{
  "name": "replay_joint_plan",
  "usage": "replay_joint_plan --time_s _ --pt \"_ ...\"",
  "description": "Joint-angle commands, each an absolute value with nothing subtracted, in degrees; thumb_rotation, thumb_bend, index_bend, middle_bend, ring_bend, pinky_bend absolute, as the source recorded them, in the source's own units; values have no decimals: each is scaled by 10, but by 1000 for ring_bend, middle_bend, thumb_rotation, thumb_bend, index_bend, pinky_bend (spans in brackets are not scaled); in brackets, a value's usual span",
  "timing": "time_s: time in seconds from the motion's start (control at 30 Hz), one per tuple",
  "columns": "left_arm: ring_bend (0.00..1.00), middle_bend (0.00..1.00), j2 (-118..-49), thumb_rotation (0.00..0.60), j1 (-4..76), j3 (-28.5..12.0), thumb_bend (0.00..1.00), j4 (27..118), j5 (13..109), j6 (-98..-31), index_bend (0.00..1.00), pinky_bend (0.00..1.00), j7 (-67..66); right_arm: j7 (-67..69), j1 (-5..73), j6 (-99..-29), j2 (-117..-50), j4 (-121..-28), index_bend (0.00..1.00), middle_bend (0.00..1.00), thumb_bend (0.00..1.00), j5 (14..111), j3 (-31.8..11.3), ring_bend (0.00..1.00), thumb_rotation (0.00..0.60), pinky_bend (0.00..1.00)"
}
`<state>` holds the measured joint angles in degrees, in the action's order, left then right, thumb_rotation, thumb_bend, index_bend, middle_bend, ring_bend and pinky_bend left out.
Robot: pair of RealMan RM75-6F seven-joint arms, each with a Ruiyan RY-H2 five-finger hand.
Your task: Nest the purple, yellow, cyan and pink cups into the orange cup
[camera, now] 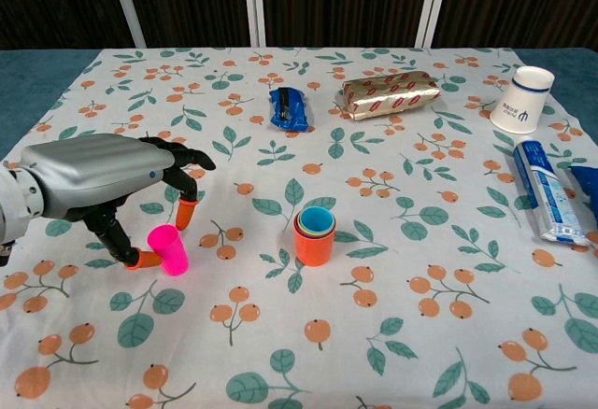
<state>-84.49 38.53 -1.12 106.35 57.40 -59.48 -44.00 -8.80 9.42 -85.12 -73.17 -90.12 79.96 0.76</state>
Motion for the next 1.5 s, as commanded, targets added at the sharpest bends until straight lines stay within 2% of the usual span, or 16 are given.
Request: replay_joint_plan --time_s 0.03,0.33,0.53,0.87,1.1,1.5 --pt "0 71 -844 600 386 -10 201 1063 571 -597 507 9 -442 -88 93 -850 -732 -901 63 0 406 799 6 11 600 101" --pt "0 88 -840 600 390 -6 266 1067 563 -600 547 9 -446 -92 88 -849 -735 -901 64 0 406 799 -1 12 600 102" --pt "0 89 -831 600 392 -10 266 1085 569 -605 549 9 -440 -92 85 -849 -735 -901 64 0 406 800 -4 12 600 102" --pt "0 110 -816 600 417 -65 265 1143 617 -617 546 10 -416 -99 83 -843 -737 -896 66 0 406 801 -8 12 600 102" --pt "0 113 -842 600 471 -104 264 1144 576 -589 536 13 -452 -102 82 -840 -740 -895 66 0 406 804 -10 12 600 102" --pt "0 114 -919 600 542 -120 264 1108 485 -604 525 13 -544 -105 80 -834 -744 -889 66 0 406 805 -13 12 600 101"
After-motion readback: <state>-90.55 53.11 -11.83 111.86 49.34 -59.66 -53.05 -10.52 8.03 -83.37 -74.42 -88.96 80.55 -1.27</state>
